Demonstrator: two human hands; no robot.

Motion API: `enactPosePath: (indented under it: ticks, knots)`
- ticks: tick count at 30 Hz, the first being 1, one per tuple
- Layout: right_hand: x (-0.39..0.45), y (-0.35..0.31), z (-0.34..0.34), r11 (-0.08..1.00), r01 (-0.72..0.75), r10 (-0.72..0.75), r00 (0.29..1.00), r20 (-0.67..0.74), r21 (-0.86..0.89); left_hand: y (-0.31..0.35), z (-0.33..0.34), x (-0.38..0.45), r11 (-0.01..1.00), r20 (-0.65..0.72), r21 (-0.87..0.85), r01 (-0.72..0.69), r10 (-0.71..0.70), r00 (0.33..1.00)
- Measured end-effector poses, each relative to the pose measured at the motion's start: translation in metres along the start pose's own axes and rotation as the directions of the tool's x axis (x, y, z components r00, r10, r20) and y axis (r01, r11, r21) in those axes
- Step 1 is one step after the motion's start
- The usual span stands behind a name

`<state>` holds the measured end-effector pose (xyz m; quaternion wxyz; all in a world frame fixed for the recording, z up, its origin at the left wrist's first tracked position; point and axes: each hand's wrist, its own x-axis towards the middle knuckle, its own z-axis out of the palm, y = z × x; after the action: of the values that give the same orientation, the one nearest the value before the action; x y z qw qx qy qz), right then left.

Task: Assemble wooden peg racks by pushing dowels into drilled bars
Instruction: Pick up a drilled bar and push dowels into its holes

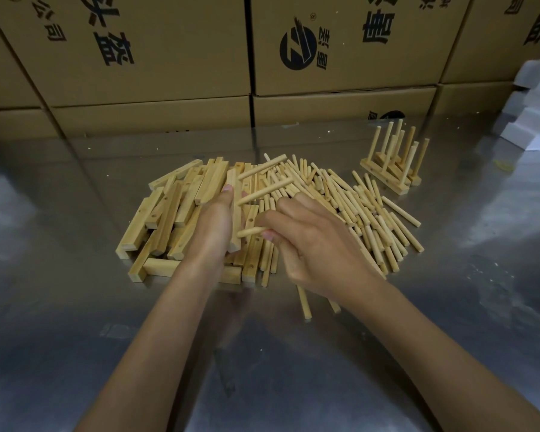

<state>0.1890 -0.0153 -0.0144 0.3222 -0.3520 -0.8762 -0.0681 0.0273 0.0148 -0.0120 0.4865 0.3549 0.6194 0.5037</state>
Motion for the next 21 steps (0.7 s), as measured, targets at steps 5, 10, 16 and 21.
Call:
enactPosePath:
  ticks: [5,10,16,21]
  knots:
    - [0.0,0.001,-0.003,0.994,-0.063,0.061,0.998,0.033,0.089,-0.006,0.009,-0.005,0.993,-0.002,0.024,-0.114,0.114,0.993]
    - [0.002,0.002,-0.006,0.952,-0.202,0.175,0.976,0.133,0.231,-0.01,0.013,-0.008,0.968,-0.007,0.043,-0.249,0.249,0.968]
    - [0.001,-0.005,-0.012,0.99,-0.13,0.118,0.973,0.198,0.047,-0.009,0.008,-0.006,0.93,0.091,0.153,-0.333,0.322,0.942]
    - [-0.001,-0.009,-0.008,0.988,-0.145,0.134,0.972,0.195,0.048,-0.007,0.005,-0.004,0.916,0.135,0.203,-0.347,0.325,0.936]
